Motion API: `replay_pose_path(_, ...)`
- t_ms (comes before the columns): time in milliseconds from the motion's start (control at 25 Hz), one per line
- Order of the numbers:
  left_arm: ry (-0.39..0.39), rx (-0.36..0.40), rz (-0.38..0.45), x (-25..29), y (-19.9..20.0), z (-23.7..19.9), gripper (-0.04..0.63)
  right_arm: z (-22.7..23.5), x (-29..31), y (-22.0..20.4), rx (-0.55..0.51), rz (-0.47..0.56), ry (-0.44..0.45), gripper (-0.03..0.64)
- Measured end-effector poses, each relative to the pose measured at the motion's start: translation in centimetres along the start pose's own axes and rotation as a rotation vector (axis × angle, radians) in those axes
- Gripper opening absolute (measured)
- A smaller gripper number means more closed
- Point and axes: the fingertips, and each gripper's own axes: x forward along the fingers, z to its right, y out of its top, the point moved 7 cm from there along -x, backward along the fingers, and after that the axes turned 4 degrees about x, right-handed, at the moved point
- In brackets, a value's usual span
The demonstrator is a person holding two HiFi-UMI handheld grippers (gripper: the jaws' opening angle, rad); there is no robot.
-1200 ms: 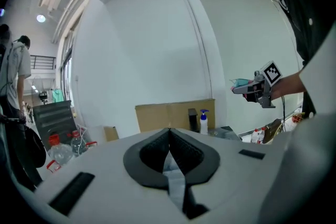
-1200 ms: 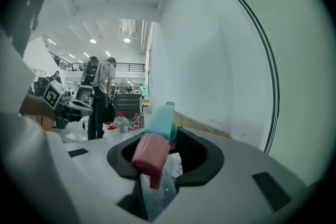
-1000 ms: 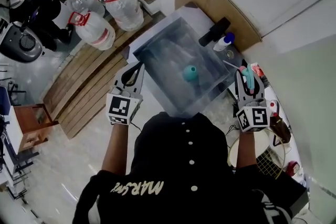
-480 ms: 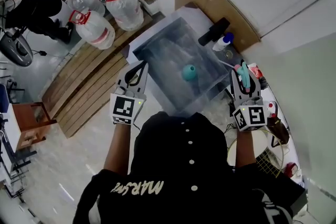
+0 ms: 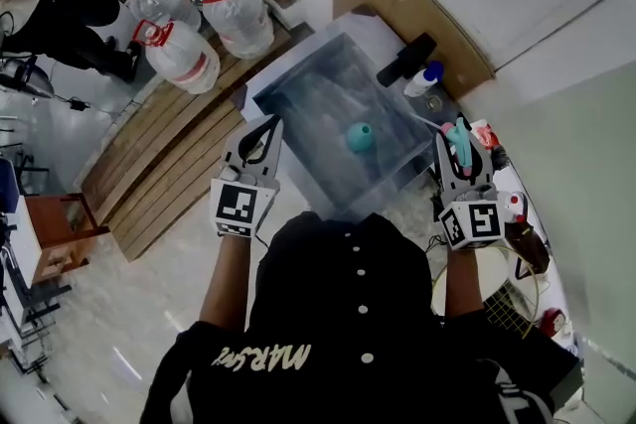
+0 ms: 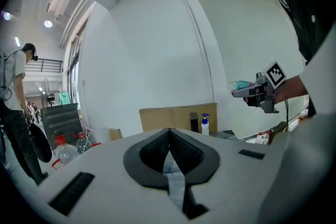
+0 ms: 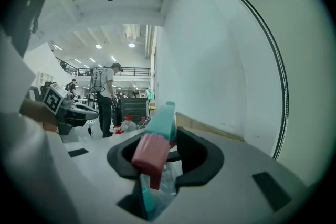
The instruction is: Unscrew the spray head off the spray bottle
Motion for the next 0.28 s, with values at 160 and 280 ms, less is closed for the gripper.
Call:
replay_pose_path(160,-0.001,-0.009,-0.003,-0.11,-0.16,0.01,0.025,-0.28,0.17,0.06,-0.005,-0.001,0.005,0.147)
replay_pose_path(280,0.003,-0.017,-0.005,-0.14,-0.3,-0.02,0.025,-0.32,0.36,0.09,-0.007,-0.001,0.008,0.147)
